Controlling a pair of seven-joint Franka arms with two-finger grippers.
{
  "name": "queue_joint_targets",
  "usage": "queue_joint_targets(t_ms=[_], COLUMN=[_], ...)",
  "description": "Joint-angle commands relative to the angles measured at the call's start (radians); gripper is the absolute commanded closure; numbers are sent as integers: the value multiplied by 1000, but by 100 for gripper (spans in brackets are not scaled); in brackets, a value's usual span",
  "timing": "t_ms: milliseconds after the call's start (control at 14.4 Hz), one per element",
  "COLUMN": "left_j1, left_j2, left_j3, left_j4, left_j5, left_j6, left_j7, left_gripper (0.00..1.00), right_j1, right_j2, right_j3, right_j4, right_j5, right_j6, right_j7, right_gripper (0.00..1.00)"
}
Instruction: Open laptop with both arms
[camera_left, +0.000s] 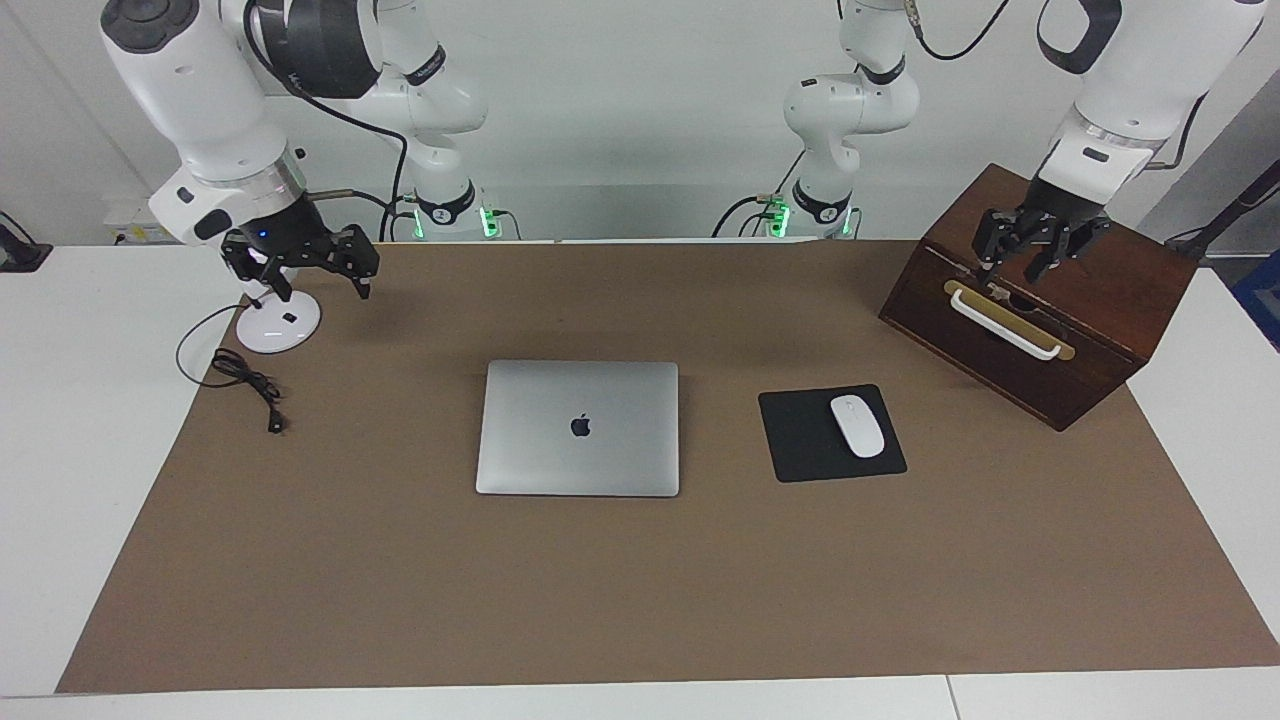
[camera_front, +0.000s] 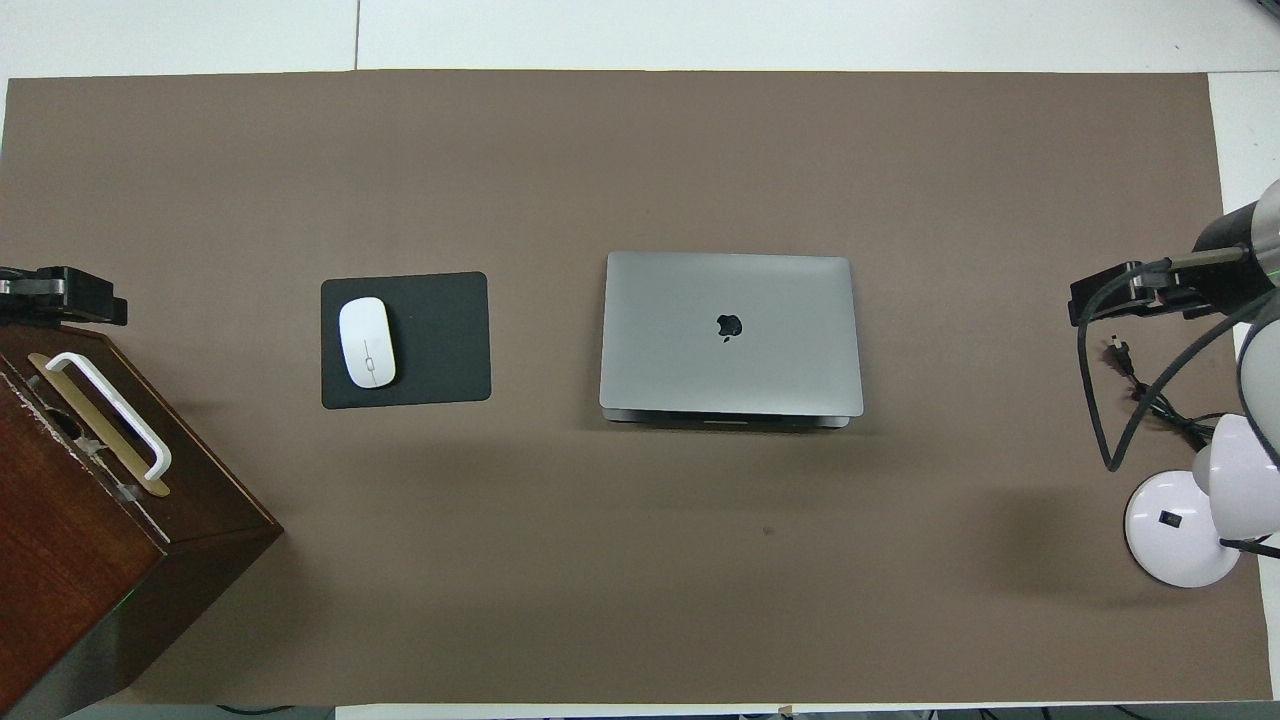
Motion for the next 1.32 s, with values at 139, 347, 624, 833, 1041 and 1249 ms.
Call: queue_joint_targets(t_ms=[139,347,624,833,1041,1249], left_j1=[14,14,14,11,-1,-65], left_j2=[-5,-5,-7,-7,-27,-89], left_j3=[-5,-4,-2,-2,-5,-16], left_j4=[-3,-5,-12,-15,-61,-226], left_j5=[13,13,7,7,-5,-39], left_j6=[46,51,51,49,92,245], left_j7=[-135,-160,-154,-156,-133,-82], left_gripper=[100,100,100,100,100,100], right_j1=[0,0,0,0,0,3], right_j2=[-11,-24,-35,-60,-66,-113], right_j3=[20,36,83,105,105,129], right_j4=[-15,-44,-87,-139,-151,-235], right_j5=[38,65,99,159,199,258], right_j6=[-12,2,52,83,92,138], right_j7=[6,58,158,310,379,521], right_gripper=[12,19,19,17,17,17])
